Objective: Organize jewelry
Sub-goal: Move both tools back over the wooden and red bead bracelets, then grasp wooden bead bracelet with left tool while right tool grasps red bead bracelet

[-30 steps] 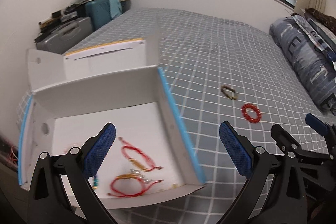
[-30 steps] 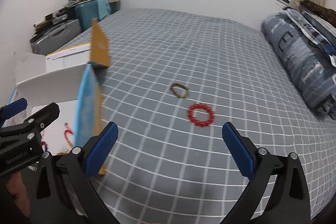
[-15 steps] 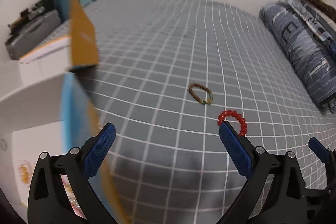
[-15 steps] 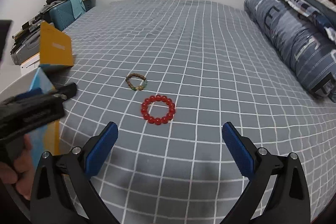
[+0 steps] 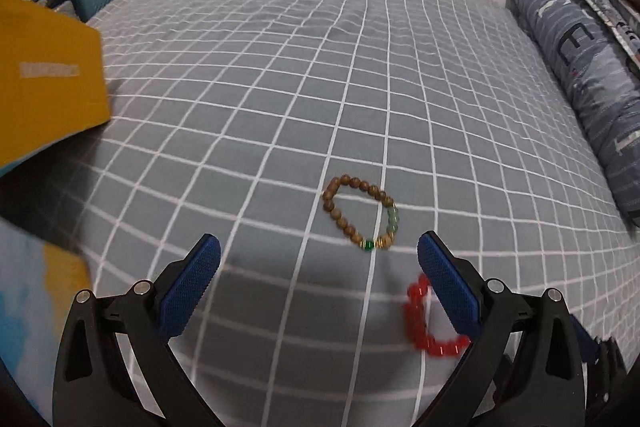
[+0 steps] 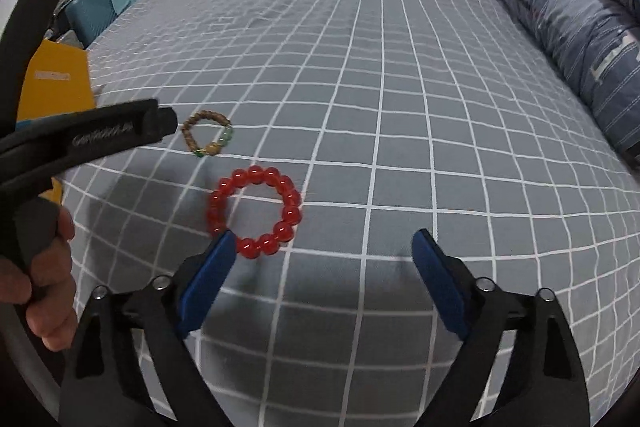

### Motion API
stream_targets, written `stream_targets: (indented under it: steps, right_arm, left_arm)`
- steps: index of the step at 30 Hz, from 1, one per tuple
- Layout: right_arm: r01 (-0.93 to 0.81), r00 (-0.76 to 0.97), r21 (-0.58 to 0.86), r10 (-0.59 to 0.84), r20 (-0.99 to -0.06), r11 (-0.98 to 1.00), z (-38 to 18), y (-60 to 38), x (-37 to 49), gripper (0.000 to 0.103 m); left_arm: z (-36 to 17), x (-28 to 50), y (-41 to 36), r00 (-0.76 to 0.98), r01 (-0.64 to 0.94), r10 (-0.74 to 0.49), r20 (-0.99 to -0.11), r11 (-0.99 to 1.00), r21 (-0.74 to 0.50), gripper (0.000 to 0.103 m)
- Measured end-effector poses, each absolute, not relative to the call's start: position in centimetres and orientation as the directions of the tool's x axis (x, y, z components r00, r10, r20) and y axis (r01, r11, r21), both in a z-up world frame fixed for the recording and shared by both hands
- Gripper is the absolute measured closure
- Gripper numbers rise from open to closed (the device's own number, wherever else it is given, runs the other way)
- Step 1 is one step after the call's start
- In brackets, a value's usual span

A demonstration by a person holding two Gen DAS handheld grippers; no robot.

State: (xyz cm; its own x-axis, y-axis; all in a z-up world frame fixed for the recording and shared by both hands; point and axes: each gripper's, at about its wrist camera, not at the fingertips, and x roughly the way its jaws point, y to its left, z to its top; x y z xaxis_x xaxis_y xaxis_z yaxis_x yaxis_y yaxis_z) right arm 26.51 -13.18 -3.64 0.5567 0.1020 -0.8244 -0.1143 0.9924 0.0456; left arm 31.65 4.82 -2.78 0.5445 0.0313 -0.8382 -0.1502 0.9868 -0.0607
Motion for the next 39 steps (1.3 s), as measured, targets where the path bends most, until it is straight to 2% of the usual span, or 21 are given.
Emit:
stream_targets:
  steps: [4,8,17,20,26,30,31,32,39]
  right_arm:
    - [-0.118,0.529,0.053,0.108,-0.841,0.992,-5.2,-13.2,27.6,0.028]
    - [-0.116,0.511,0.059,0.111,-0.852,0.991,-6.2,-13.2,28.3,0.031]
    - [-0.110,0.507,0.089,0.133,-0.851,0.990,-6.6,-12.8,29.6,0.043]
    - [-0.110,0.504,0.091,0.135,-0.853,0.990,-6.7,-12.5,29.6,0.047]
    - [-0.110,0.505,0.084,0.129,-0.853,0.990,-6.8,-12.2,29.8,0.058]
    - [-0.130,0.502,0.080,0.135,-0.854,0.988,-6.8,-11.7,29.8,0.075]
    - [-0.136,0.502,0.079,0.137,-0.854,0.988,-6.8,-11.6,29.7,0.084]
    - [-0.145,0.503,0.082,0.144,-0.852,0.986,-6.8,-11.5,29.7,0.088]
    - [-0.157,0.527,0.047,0.124,-0.841,0.987,-6.6,-10.9,29.3,0.090]
  left_arm:
    - [-4.5,33.9,4.8,0.524,-0.166,0.064,-0.849,0.986,-0.028,0.007]
    - [-5.8,35.2,4.8,0.507,-0.179,0.063,-0.859,0.983,-0.033,0.008]
    - [-7.6,36.3,5.1,0.488,-0.219,0.089,-0.868,0.975,-0.023,0.022]
    - [-7.7,36.4,5.5,0.486,-0.237,0.100,-0.868,0.971,-0.020,0.030]
    - [-7.5,36.4,5.8,0.486,-0.247,0.116,-0.866,0.969,-0.009,0.063]
    - [-7.4,36.2,5.5,0.489,-0.238,0.124,-0.863,0.971,0.005,0.091]
    - [-7.4,36.1,5.4,0.493,-0.236,0.127,-0.861,0.972,0.008,0.091]
    - [-7.3,36.0,5.3,0.496,-0.236,0.126,-0.859,0.972,0.006,0.091]
    - [-6.7,35.5,5.1,0.515,-0.222,0.117,-0.849,0.975,0.000,0.092]
